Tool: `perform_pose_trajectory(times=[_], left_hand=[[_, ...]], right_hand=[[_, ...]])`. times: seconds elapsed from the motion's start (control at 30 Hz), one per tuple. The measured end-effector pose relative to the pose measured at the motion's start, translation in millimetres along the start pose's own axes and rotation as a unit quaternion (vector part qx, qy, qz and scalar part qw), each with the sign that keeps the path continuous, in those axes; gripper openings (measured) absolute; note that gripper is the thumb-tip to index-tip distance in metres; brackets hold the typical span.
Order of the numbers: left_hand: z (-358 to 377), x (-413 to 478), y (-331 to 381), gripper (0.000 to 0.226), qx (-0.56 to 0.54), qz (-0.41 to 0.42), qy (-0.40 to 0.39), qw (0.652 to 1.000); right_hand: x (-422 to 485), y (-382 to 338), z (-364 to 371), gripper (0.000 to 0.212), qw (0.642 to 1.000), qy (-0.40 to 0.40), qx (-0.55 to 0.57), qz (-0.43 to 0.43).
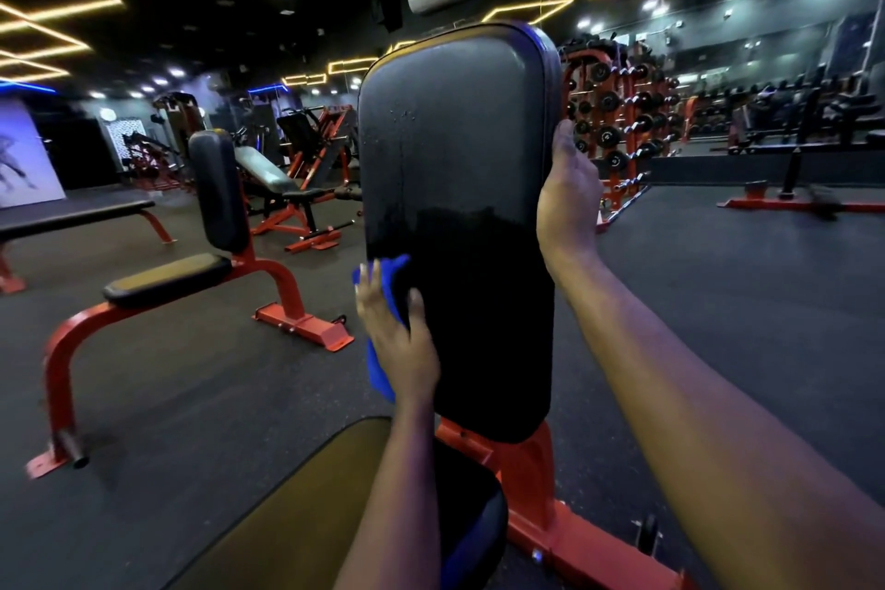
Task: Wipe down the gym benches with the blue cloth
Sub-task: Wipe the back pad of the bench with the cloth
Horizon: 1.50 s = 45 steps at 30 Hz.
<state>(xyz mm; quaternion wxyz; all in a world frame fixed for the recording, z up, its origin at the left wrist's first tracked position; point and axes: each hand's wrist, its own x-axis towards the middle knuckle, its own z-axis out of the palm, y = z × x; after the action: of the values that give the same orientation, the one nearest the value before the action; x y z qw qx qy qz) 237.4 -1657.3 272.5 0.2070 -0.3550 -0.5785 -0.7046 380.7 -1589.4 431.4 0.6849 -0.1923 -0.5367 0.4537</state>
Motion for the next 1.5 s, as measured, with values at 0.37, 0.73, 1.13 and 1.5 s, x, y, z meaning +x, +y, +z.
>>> perform_pose_trajectory(times=[0.37, 0.73, 1.13, 1.5], left_hand=[[10.4, 52.3, 22.1, 0.06, 0.041, 0.045, -0.011, 0.998], [20.6, 84.7, 54.8, 0.061, 0.052, 0.07, -0.025, 0.996], [15.3, 103.1, 51.3, 0.062, 0.061, 0.048, -0.046, 0.996], [4.8, 53.9, 24.2, 0.066, 0.023, 0.056, -0.058, 0.996]], right_hand=[[3.5, 3.4, 0.8, 0.065, 1.0, 0.001, -0.018, 0.011], [3.0, 0.2, -0.4, 0.055, 1.0, -0.005, -0.022, 0.014], [-3.4, -4.8, -2.3, 0.064, 1.0, -0.009, -0.014, -0.009], [1.7, 0.9, 1.3, 0.058, 1.0, -0.011, -0.024, 0.005]])
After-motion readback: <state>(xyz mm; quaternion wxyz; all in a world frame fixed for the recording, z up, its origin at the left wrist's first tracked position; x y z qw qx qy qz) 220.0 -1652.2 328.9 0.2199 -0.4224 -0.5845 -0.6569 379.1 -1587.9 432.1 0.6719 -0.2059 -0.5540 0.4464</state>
